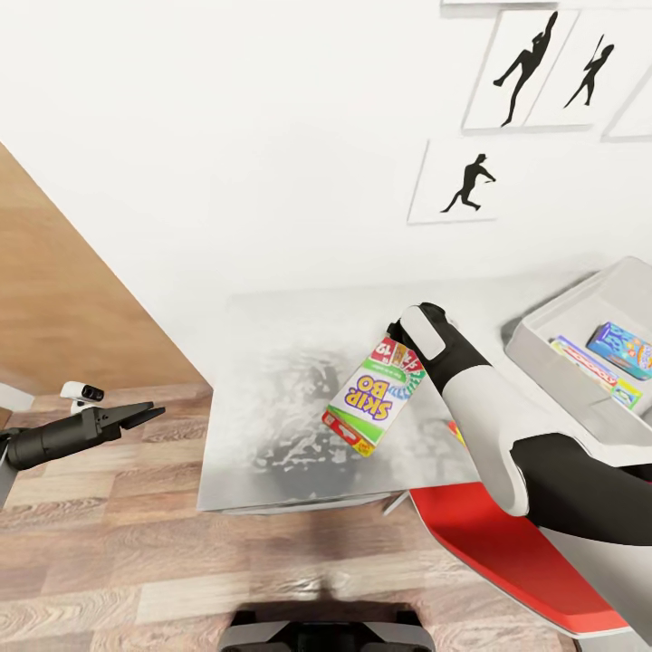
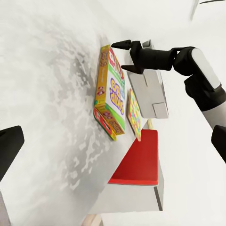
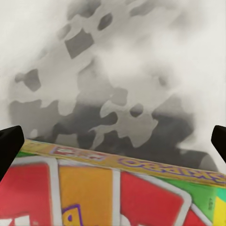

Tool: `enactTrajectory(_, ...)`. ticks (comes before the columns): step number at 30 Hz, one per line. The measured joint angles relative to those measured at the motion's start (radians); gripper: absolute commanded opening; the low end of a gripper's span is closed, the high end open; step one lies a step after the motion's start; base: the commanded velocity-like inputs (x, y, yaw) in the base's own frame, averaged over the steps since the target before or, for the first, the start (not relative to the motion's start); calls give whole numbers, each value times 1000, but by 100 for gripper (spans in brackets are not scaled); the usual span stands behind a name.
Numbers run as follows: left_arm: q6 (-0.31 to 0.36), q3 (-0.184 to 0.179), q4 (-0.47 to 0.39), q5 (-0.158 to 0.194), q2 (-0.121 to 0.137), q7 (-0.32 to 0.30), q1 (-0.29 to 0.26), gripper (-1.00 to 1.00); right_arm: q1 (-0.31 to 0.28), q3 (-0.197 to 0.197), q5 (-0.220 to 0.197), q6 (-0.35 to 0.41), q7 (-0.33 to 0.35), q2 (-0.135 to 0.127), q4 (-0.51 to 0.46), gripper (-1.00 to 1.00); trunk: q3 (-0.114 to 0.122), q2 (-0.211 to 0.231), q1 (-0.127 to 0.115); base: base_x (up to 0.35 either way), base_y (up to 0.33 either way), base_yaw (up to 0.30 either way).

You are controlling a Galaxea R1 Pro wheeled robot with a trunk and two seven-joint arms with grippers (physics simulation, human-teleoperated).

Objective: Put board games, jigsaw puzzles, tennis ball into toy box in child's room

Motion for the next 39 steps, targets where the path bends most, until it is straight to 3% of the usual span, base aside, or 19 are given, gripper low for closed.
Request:
enactTrajectory(30,1,0,3,-1,2,0,0,100,2,1,7,-2,0,2,-1,100,0,0,0,-24,3,0)
enactTrajectory(39,1,1,2,-2,2,0,0,100,2,1,12,-1,0,1,-1,100,0,0,0,-7,183,0)
